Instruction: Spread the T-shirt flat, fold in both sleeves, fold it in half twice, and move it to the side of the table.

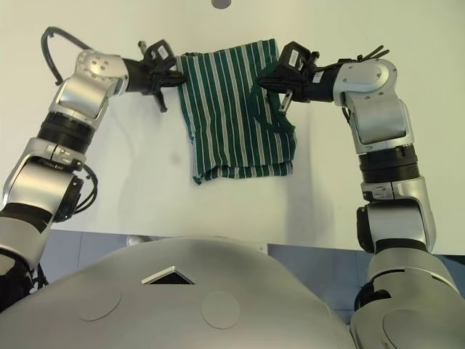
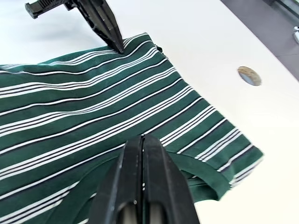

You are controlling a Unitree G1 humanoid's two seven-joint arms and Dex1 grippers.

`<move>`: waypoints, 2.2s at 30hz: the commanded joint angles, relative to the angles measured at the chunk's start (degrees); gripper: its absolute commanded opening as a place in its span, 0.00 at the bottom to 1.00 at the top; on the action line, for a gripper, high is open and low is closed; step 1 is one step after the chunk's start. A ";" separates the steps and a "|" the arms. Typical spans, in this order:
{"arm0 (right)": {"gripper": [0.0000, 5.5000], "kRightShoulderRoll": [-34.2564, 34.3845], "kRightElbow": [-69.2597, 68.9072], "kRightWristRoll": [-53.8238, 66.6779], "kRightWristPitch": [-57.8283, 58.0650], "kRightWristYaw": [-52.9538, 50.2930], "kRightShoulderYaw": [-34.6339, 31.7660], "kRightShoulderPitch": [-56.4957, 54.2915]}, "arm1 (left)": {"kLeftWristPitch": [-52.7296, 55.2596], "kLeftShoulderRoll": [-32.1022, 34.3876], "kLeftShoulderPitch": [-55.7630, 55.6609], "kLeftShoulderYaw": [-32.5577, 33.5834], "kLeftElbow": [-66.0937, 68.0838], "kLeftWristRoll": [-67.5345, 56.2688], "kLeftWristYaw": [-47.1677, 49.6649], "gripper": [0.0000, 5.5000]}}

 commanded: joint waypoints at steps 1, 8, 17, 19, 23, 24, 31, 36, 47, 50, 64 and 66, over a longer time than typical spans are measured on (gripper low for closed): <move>0.07 -3.25 -4.33 -1.44 -6.63 0.49 -1.45 4.04 | -4.67 2.58 2.11 5.16 -4.54 -2.02 -0.79 0.00; 0.32 -21.42 -12.67 -0.13 -28.93 11.12 -15.53 30.53 | 2.67 24.60 43.26 12.69 -57.54 -12.47 -12.67 0.16; 0.43 -17.58 1.88 -15.07 -58.86 2.64 -6.78 31.06 | -11.80 25.27 50.26 -1.28 -57.98 8.65 -6.54 0.26; 0.43 -15.41 4.69 -17.42 -59.14 -0.20 -4.77 28.87 | -13.33 24.19 47.07 -4.19 -56.25 12.93 -6.05 0.26; 0.39 -14.65 7.20 -19.77 -59.80 -2.53 -1.18 26.99 | -15.25 22.20 42.41 -7.03 -52.32 16.93 -5.27 0.26; 0.37 -14.66 7.37 -20.11 -60.07 -2.83 -0.29 26.67 | -16.15 21.21 40.48 -8.25 -50.82 18.06 -5.25 0.26; 0.09 -13.72 6.48 -17.29 -57.38 -2.73 3.40 23.97 | -20.30 16.54 33.41 -12.11 -45.13 20.28 -5.25 0.26; 0.01 -12.99 0.97 -10.58 -48.33 -1.07 3.68 24.97 | -21.06 16.21 32.92 -12.40 -43.40 18.48 -7.10 0.16; 0.01 -13.87 -12.69 6.14 -23.21 6.08 1.24 26.11 | -12.64 19.26 36.15 -3.18 -43.54 4.65 -11.11 0.00; 0.01 -16.23 -22.82 16.97 -7.99 8.96 0.11 27.80 | -3.69 22.53 38.77 2.50 -46.68 -4.90 -15.30 0.00; 0.01 1.93 -0.03 26.99 23.79 -7.37 -3.27 1.12 | 32.83 3.86 15.67 12.46 -34.20 -27.34 6.15 0.00; 0.01 4.43 4.02 23.52 22.79 -8.72 -1.97 -0.63 | 32.91 2.96 14.72 11.66 -30.80 -24.48 9.15 0.00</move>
